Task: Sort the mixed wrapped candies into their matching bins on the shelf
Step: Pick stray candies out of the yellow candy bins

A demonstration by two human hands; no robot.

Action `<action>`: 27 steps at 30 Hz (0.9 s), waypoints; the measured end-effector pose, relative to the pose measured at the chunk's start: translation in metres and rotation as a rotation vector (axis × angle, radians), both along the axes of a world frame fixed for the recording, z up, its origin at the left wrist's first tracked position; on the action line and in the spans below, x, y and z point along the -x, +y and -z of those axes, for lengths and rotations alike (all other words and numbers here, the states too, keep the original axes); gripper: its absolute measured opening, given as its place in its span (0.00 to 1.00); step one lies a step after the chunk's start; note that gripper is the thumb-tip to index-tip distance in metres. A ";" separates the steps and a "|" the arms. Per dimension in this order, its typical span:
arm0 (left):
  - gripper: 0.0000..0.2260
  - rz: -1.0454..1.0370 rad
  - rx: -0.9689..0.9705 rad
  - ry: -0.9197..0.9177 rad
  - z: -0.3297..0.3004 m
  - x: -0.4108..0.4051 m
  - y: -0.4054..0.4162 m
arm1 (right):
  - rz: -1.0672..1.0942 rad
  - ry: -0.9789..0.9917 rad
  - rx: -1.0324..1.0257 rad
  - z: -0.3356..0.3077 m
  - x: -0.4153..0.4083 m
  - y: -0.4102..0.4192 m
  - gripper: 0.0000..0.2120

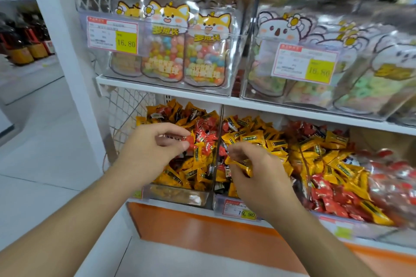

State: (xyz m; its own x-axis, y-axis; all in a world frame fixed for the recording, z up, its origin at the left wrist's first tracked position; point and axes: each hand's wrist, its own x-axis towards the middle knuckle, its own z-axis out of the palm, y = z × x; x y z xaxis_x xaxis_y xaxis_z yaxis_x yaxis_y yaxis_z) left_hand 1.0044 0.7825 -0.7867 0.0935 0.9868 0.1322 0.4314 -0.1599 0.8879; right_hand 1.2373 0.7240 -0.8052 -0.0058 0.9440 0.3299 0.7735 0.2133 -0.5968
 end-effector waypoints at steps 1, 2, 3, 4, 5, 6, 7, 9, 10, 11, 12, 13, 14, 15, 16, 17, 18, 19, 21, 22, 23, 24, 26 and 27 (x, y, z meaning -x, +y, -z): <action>0.08 0.049 0.022 -0.033 -0.003 -0.009 -0.006 | -0.030 0.060 0.037 -0.004 0.000 -0.001 0.19; 0.08 0.089 0.038 -0.059 -0.005 -0.018 -0.011 | -0.064 0.124 0.073 -0.008 0.000 -0.003 0.23; 0.09 0.124 0.050 -0.079 -0.006 -0.027 -0.016 | -0.099 0.193 0.103 -0.012 0.000 -0.005 0.25; 0.09 0.154 0.064 -0.103 -0.007 -0.037 -0.020 | -0.134 0.266 0.121 -0.015 -0.001 -0.007 0.26; 0.09 0.178 0.075 -0.131 -0.007 -0.045 -0.024 | -0.161 0.322 0.126 -0.017 -0.002 -0.010 0.26; 0.09 0.189 0.086 -0.160 -0.006 -0.054 -0.026 | -0.175 0.342 0.111 -0.019 -0.005 -0.013 0.25; 0.10 0.192 0.088 -0.184 -0.006 -0.062 -0.028 | -0.175 0.327 0.082 -0.020 -0.008 -0.015 0.22; 0.11 0.187 0.103 -0.237 -0.004 -0.077 -0.030 | -0.154 0.271 0.026 -0.019 -0.018 -0.018 0.17; 0.11 0.185 0.126 -0.274 -0.004 -0.084 -0.031 | -0.137 0.254 0.011 -0.018 -0.025 -0.019 0.15; 0.12 0.194 0.150 -0.301 -0.004 -0.090 -0.032 | -0.116 0.248 0.005 -0.017 -0.031 -0.020 0.13; 0.11 0.209 0.167 -0.316 -0.003 -0.096 -0.032 | -0.094 0.249 0.007 -0.017 -0.037 -0.022 0.13; 0.11 0.230 0.175 -0.317 -0.002 -0.101 -0.033 | -0.067 0.246 0.013 -0.017 -0.043 -0.024 0.12; 0.11 0.250 0.177 -0.309 -0.001 -0.106 -0.034 | -0.028 0.236 0.017 -0.018 -0.050 -0.026 0.11; 0.10 0.267 0.162 -0.280 0.000 -0.111 -0.033 | 0.029 0.218 0.018 -0.020 -0.058 -0.029 0.11; 0.10 0.277 0.140 -0.234 0.001 -0.115 -0.033 | 0.101 0.187 0.015 -0.021 -0.068 -0.032 0.10; 0.09 0.286 0.120 -0.191 0.002 -0.118 -0.033 | 0.179 0.135 0.008 -0.023 -0.078 -0.036 0.09; 0.09 0.295 0.106 -0.171 0.003 -0.121 -0.033 | 0.254 0.066 0.000 -0.025 -0.090 -0.040 0.09; 0.08 0.302 0.098 -0.164 0.004 -0.124 -0.033 | 0.323 -0.004 -0.011 -0.028 -0.101 -0.045 0.08; 0.09 0.303 0.082 -0.134 0.005 -0.127 -0.033 | 0.444 -0.128 -0.005 -0.031 -0.122 -0.052 0.07; 0.09 0.302 0.072 -0.112 0.006 -0.127 -0.034 | 0.491 -0.178 0.020 -0.032 -0.131 -0.056 0.07; 0.10 0.302 0.059 -0.094 0.006 -0.126 -0.034 | 0.522 -0.230 0.059 -0.031 -0.138 -0.057 0.07; 0.11 0.301 0.042 -0.075 0.007 -0.125 -0.035 | 0.535 -0.278 0.117 -0.029 -0.142 -0.058 0.08; 0.11 0.293 -0.002 -0.036 0.008 -0.120 -0.034 | 0.524 -0.317 0.270 -0.026 -0.143 -0.057 0.14; 0.11 0.284 -0.026 -0.016 0.008 -0.116 -0.034 | 0.513 -0.310 0.325 -0.025 -0.141 -0.056 0.18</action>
State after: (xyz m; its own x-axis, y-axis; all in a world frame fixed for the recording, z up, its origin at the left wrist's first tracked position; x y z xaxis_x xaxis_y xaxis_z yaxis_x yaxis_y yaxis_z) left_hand 1.1209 0.7488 -0.7947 0.3633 0.9177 0.1608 0.3519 -0.2949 0.8883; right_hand 1.3785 0.6685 -0.7801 0.4201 0.9035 0.0847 0.8746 -0.3782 -0.3033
